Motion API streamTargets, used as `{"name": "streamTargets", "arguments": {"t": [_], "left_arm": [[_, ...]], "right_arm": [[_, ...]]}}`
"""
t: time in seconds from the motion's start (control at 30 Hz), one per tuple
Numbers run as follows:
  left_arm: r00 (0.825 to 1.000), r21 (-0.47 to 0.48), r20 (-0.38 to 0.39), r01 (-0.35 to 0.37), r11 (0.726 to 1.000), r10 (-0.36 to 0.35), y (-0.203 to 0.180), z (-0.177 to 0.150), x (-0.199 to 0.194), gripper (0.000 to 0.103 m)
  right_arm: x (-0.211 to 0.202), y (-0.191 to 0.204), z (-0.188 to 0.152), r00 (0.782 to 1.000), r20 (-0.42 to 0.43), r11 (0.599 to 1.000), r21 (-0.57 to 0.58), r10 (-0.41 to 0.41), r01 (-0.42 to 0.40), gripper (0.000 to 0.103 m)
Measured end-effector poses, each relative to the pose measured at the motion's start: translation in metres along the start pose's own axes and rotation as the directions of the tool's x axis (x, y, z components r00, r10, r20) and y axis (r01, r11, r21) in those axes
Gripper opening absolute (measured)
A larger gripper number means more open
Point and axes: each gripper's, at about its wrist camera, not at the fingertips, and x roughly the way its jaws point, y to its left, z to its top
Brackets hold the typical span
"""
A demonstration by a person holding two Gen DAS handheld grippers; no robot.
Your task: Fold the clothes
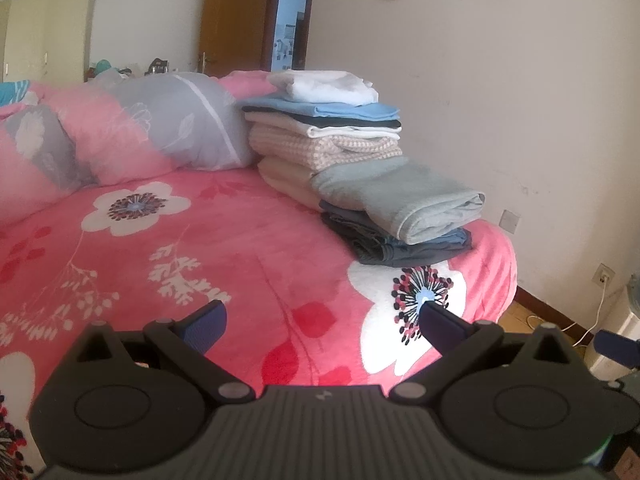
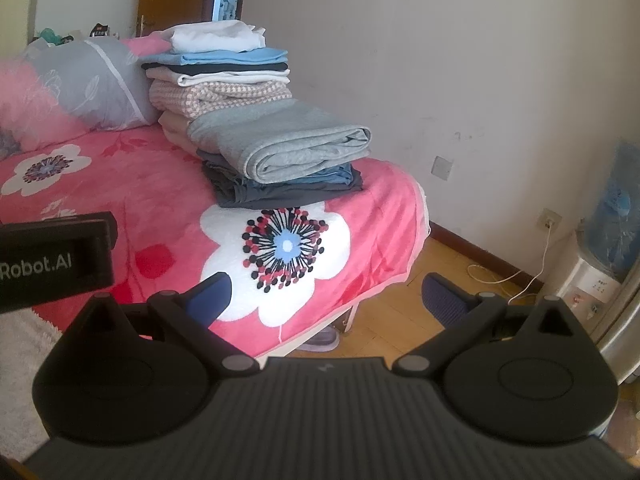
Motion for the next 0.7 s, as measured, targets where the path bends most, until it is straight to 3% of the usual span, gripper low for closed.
{"name": "streamTargets", "arguments": {"t": [0.7], "left_arm": [[1.000, 0.000, -0.003, 0.000, 1.000, 0.000, 0.0022, -0.0018, 0.0008, 0.103]], "right_arm": [[-0.0003, 0.0040, -0.0004, 1.000, -0.007, 1.000, -0.018, 0.000, 0.000, 0.102]]}}
